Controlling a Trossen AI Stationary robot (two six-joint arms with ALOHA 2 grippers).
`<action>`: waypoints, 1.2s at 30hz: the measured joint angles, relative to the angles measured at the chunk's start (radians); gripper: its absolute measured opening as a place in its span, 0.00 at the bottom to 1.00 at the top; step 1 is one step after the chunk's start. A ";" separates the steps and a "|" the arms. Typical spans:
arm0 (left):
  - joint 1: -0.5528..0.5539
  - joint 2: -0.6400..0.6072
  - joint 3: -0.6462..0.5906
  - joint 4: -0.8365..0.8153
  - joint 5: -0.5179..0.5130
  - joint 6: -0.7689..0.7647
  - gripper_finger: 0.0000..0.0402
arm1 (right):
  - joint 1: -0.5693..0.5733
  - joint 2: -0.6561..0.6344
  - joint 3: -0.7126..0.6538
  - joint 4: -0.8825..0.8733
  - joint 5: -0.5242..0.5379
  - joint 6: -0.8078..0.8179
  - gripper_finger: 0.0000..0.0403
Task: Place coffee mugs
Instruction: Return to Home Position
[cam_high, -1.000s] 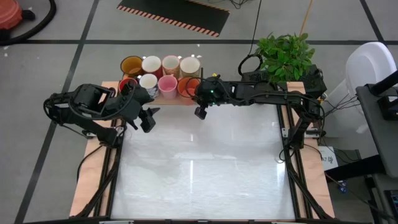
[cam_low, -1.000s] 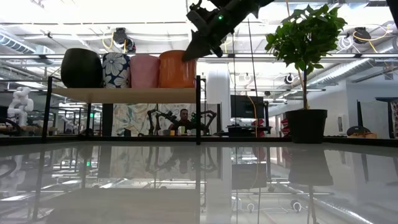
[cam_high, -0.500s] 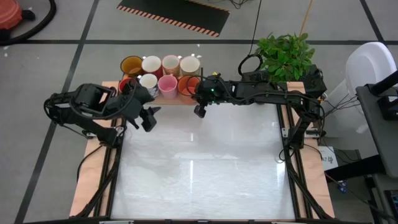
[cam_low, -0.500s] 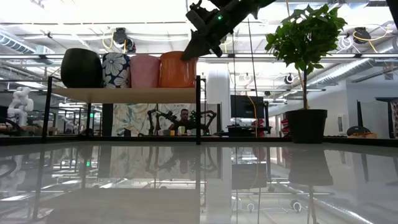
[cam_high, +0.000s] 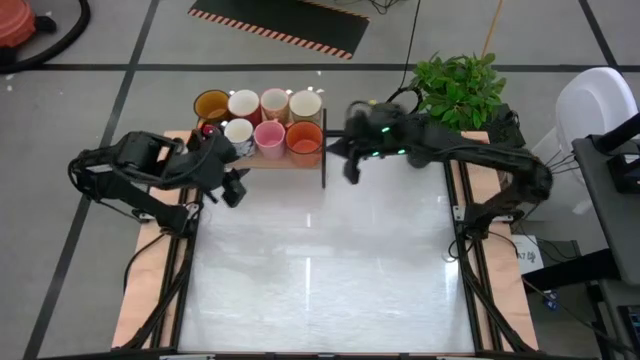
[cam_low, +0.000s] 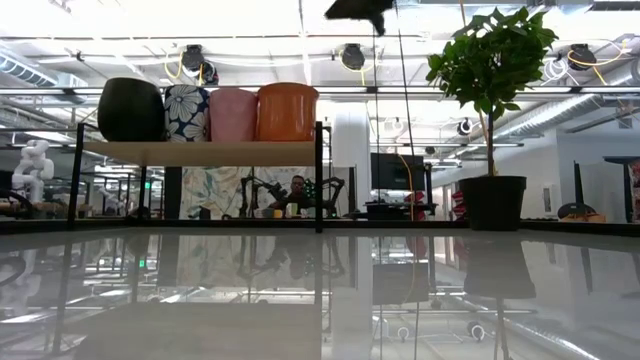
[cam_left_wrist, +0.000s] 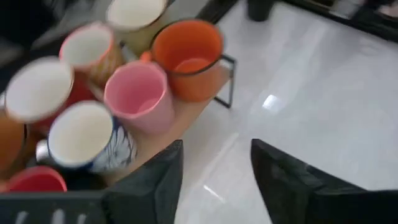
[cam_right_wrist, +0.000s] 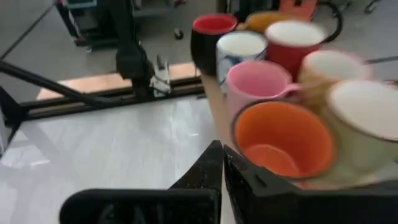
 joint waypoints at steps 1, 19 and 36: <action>-0.010 -0.005 0.000 0.008 -0.001 0.048 0.45 | -0.005 -0.027 0.000 -0.015 0.000 -0.001 0.00; -0.114 -0.204 -0.169 0.296 -0.099 0.322 0.01 | 0.006 -0.423 -0.252 0.175 -0.369 -0.051 0.00; -0.148 -0.645 -0.881 1.073 0.036 0.453 0.00 | 0.098 -0.791 -0.932 0.713 -0.025 -0.052 0.00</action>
